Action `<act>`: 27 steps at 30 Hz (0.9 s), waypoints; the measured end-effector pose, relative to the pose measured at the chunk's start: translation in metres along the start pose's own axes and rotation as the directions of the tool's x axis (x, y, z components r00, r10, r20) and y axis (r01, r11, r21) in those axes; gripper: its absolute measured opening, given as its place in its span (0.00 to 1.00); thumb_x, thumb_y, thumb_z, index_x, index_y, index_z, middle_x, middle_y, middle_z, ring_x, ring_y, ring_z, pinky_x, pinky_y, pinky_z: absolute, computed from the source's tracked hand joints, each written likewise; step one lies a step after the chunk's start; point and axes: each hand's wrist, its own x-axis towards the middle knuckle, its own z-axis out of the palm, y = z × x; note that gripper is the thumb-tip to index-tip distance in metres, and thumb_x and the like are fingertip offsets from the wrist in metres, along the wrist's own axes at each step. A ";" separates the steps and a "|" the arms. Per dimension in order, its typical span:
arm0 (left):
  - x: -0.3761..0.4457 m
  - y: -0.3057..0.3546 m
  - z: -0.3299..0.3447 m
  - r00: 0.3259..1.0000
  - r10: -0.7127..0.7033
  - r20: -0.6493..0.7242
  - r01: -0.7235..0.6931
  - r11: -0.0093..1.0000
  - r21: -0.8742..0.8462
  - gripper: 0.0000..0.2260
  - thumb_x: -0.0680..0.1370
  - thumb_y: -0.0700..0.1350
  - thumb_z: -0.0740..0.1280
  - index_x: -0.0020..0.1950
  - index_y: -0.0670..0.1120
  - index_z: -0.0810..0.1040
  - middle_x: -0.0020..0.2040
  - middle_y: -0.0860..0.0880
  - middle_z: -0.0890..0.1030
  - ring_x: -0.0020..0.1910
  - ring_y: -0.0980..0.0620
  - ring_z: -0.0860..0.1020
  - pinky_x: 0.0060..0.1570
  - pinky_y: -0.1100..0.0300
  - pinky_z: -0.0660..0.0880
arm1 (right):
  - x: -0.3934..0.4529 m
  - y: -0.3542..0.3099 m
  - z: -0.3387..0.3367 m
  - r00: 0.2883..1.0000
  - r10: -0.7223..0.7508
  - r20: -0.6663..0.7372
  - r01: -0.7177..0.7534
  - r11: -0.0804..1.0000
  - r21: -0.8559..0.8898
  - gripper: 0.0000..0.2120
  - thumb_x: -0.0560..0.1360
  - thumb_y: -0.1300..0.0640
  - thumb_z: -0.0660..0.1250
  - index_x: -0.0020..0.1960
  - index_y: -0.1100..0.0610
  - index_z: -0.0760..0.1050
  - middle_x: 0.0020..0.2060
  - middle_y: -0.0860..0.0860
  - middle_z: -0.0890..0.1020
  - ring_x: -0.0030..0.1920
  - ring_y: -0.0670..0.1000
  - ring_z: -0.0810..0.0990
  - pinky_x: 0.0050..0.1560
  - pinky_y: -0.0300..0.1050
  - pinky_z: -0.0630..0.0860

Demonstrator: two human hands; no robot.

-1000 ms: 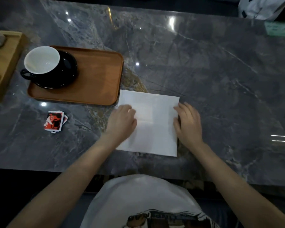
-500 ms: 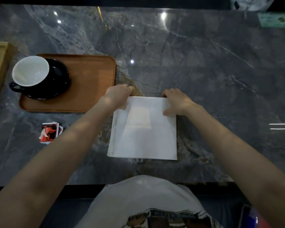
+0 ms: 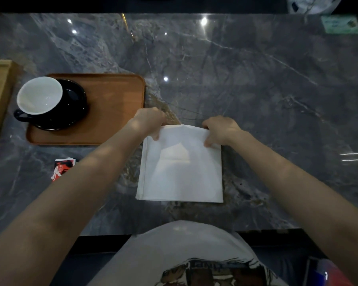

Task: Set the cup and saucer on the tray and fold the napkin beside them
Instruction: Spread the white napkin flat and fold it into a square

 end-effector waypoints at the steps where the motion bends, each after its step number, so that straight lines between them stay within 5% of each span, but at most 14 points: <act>1: -0.004 0.004 0.002 0.999 -0.008 -0.050 0.009 1.000 0.030 0.16 0.71 0.43 0.71 0.57 0.42 0.75 0.55 0.42 0.78 0.55 0.42 0.77 0.44 0.52 0.73 | -0.006 0.000 0.003 0.999 -0.015 -0.046 0.014 1.000 -0.018 0.13 0.70 0.55 0.68 0.53 0.57 0.74 0.52 0.55 0.80 0.53 0.58 0.77 0.43 0.43 0.67; 6: -0.031 0.015 0.026 0.974 0.006 -0.225 -0.002 1.000 0.020 0.11 0.75 0.38 0.61 0.56 0.44 0.74 0.54 0.44 0.79 0.52 0.42 0.79 0.38 0.56 0.70 | -0.042 0.003 0.022 0.959 -0.067 -0.276 0.069 0.998 -0.004 0.10 0.74 0.58 0.62 0.53 0.61 0.72 0.49 0.61 0.80 0.51 0.62 0.77 0.46 0.50 0.68; 9: -0.051 0.011 0.033 0.978 -0.014 -0.209 0.003 0.999 -0.051 0.14 0.76 0.40 0.60 0.61 0.43 0.68 0.53 0.43 0.79 0.49 0.41 0.78 0.36 0.54 0.71 | -0.061 0.005 0.036 0.868 -0.093 -0.487 0.091 0.995 -0.028 0.07 0.67 0.65 0.68 0.45 0.63 0.73 0.35 0.62 0.81 0.35 0.63 0.78 0.33 0.46 0.64; 12: -0.077 0.014 0.044 0.905 0.086 -0.416 -0.086 0.996 0.018 0.15 0.71 0.38 0.69 0.55 0.40 0.71 0.37 0.42 0.81 0.32 0.43 0.79 0.22 0.59 0.64 | -0.077 0.007 0.053 0.811 -0.135 -0.569 0.126 0.990 -0.055 0.13 0.58 0.69 0.72 0.40 0.62 0.74 0.24 0.59 0.78 0.23 0.60 0.75 0.28 0.41 0.61; 15: -0.100 0.014 0.054 0.831 0.161 -0.532 -0.135 0.987 0.088 0.20 0.57 0.30 0.75 0.45 0.38 0.74 0.20 0.46 0.74 0.15 0.46 0.70 0.20 0.71 0.46 | -0.093 0.010 0.072 0.777 -0.200 -0.596 0.180 0.979 -0.095 0.17 0.62 0.66 0.69 0.51 0.62 0.78 0.35 0.58 0.84 0.34 0.60 0.82 0.35 0.44 0.73; 17: -0.109 0.016 0.063 0.798 0.202 -0.568 -0.187 0.979 0.086 0.23 0.59 0.28 0.69 0.53 0.37 0.76 0.28 0.44 0.80 0.22 0.45 0.77 0.18 0.65 0.61 | -0.106 0.008 0.084 0.748 -0.269 -0.607 0.213 0.963 -0.165 0.17 0.64 0.64 0.66 0.53 0.61 0.79 0.44 0.56 0.85 0.43 0.56 0.84 0.44 0.46 0.71; 19: -0.117 0.020 0.074 0.745 0.253 -0.617 -0.225 0.966 0.124 0.25 0.61 0.31 0.64 0.58 0.39 0.78 0.45 0.41 0.85 0.40 0.44 0.83 0.34 0.58 0.78 | -0.116 0.004 0.097 0.739 -0.304 -0.601 0.223 0.953 -0.207 0.18 0.65 0.64 0.64 0.54 0.60 0.79 0.48 0.55 0.85 0.48 0.53 0.84 0.51 0.45 0.71; 21: -0.124 0.023 0.087 0.761 0.270 -0.590 -0.209 0.963 0.170 0.25 0.64 0.33 0.58 0.60 0.39 0.77 0.56 0.40 0.81 0.53 0.44 0.81 0.49 0.53 0.77 | -0.124 -0.001 0.109 0.742 -0.308 -0.596 0.209 0.950 -0.230 0.20 0.67 0.64 0.58 0.56 0.60 0.78 0.51 0.54 0.85 0.51 0.52 0.83 0.54 0.45 0.75; 23: -0.130 0.025 0.102 0.785 0.276 -0.555 -0.195 0.960 0.202 0.25 0.67 0.35 0.52 0.62 0.38 0.75 0.60 0.39 0.79 0.57 0.42 0.79 0.59 0.51 0.67 | -0.129 -0.003 0.121 0.739 -0.305 -0.600 0.195 0.950 -0.243 0.22 0.68 0.65 0.54 0.58 0.62 0.78 0.53 0.56 0.84 0.53 0.53 0.83 0.60 0.48 0.69; 27: -0.138 0.032 0.128 0.809 0.260 -0.527 -0.170 0.962 0.213 0.23 0.70 0.36 0.52 0.63 0.36 0.73 0.61 0.38 0.78 0.59 0.41 0.77 0.62 0.52 0.59 | -0.136 -0.006 0.142 0.748 -0.307 -0.588 0.147 0.941 -0.305 0.24 0.68 0.67 0.52 0.60 0.63 0.76 0.57 0.57 0.82 0.56 0.54 0.81 0.62 0.49 0.62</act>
